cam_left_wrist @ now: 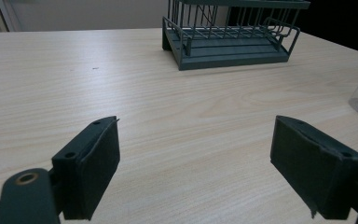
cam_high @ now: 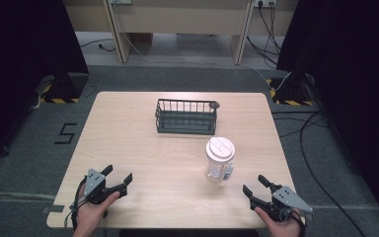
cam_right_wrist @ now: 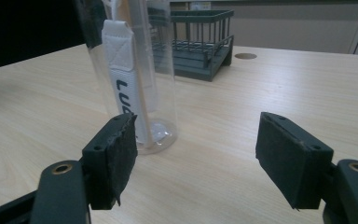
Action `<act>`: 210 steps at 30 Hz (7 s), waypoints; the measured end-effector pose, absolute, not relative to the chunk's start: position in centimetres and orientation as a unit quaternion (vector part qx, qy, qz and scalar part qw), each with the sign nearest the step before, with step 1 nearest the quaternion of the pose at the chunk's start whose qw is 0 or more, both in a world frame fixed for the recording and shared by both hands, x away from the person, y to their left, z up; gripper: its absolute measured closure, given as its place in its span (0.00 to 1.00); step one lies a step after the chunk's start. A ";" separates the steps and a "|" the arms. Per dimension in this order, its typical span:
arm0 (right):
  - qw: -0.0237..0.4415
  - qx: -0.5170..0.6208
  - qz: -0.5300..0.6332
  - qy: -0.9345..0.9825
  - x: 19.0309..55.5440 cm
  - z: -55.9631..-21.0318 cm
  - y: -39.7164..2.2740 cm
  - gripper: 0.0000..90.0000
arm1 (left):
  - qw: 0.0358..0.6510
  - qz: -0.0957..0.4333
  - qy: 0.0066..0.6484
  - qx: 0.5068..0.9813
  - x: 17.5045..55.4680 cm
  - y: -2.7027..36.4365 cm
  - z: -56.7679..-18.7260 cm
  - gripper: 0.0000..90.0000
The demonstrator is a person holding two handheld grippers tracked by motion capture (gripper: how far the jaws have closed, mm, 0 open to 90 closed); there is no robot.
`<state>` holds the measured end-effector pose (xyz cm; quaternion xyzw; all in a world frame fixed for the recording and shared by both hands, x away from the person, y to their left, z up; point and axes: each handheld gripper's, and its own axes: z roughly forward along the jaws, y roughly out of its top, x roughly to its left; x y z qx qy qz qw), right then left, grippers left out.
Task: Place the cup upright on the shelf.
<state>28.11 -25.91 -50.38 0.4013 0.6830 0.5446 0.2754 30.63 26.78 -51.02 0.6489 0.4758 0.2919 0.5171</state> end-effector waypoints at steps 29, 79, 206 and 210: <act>0.246 0.346 0.552 0.717 32.5 -49.1 -20.1 0.22 | 0.522 0.288 0.472 0.649 30.5 26.5 -51.0 0.17; 0.252 0.317 0.558 0.725 36.7 -48.6 -16.2 0.20 | 0.528 0.284 0.466 0.650 30.5 26.4 -50.9 0.18; 0.295 0.330 0.564 0.697 46.6 -39.6 -11.0 0.20 | 0.537 0.284 0.466 0.644 30.7 26.7 -50.7 0.19; 0.296 0.330 0.564 0.696 47.0 -39.3 -10.9 0.20 | 0.537 0.283 0.466 0.644 30.7 26.7 -50.7 0.19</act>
